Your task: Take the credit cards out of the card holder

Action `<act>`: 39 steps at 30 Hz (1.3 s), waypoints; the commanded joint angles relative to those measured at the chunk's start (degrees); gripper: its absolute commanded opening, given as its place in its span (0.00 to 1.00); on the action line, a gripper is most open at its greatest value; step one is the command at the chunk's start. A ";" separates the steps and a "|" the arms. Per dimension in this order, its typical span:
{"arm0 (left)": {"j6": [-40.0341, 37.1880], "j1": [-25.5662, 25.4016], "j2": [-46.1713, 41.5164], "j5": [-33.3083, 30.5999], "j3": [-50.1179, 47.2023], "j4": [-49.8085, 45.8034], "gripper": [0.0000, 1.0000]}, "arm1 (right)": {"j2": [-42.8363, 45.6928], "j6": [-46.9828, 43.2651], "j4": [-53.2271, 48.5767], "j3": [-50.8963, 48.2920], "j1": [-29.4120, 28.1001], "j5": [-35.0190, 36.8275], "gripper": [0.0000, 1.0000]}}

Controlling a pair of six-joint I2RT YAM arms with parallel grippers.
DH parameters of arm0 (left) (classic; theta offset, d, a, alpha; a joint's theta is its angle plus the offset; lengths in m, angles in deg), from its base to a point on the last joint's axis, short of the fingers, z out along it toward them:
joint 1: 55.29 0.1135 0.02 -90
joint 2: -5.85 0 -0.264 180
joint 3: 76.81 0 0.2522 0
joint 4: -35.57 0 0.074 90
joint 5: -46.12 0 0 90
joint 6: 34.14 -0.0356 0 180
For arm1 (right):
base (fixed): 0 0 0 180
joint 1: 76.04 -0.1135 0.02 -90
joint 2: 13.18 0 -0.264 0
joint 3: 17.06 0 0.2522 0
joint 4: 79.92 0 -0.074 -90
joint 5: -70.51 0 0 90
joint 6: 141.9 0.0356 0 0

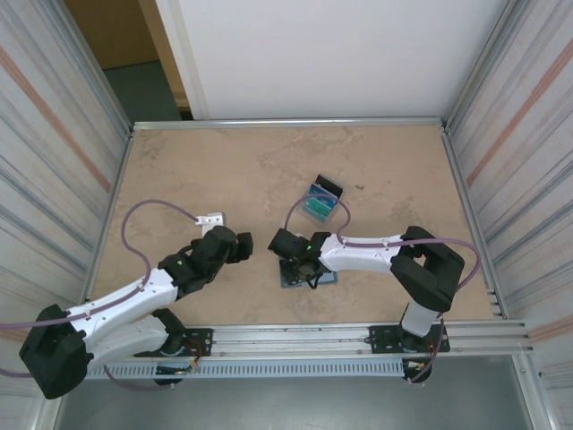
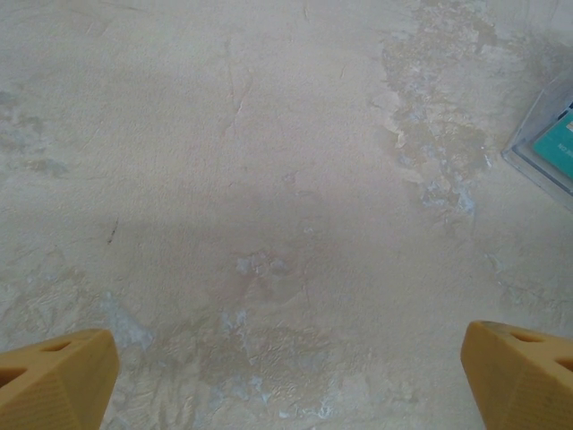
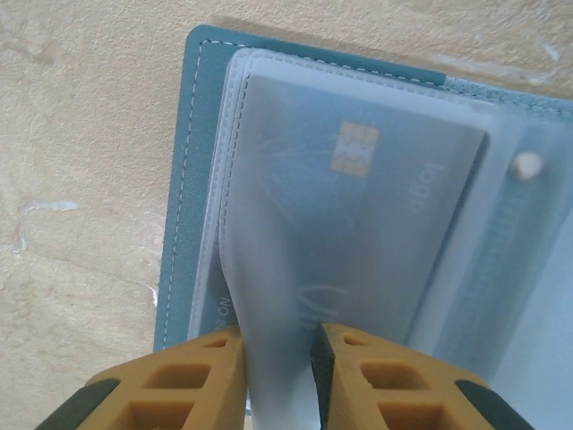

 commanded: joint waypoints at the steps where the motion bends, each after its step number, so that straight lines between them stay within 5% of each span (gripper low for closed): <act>1: -1.67 0.48 -0.28 0.64 2.19 -0.26 0.99 | -2.18 0.45 1.76 -3.36 0.71 -2.68 0.20; 13: -6.65 -5.50 7.37 -3.22 6.92 2.08 0.99 | 4.36 1.06 -3.02 -1.26 0.94 5.10 0.17; 24: -7.13 -7.16 12.07 -3.36 8.72 4.43 0.99 | 8.00 2.97 -6.29 -2.76 1.73 9.78 0.27; 39: -6.25 -10.74 18.43 -3.24 10.28 3.01 0.99 | 15.06 5.91 -7.12 -9.44 8.31 10.85 0.25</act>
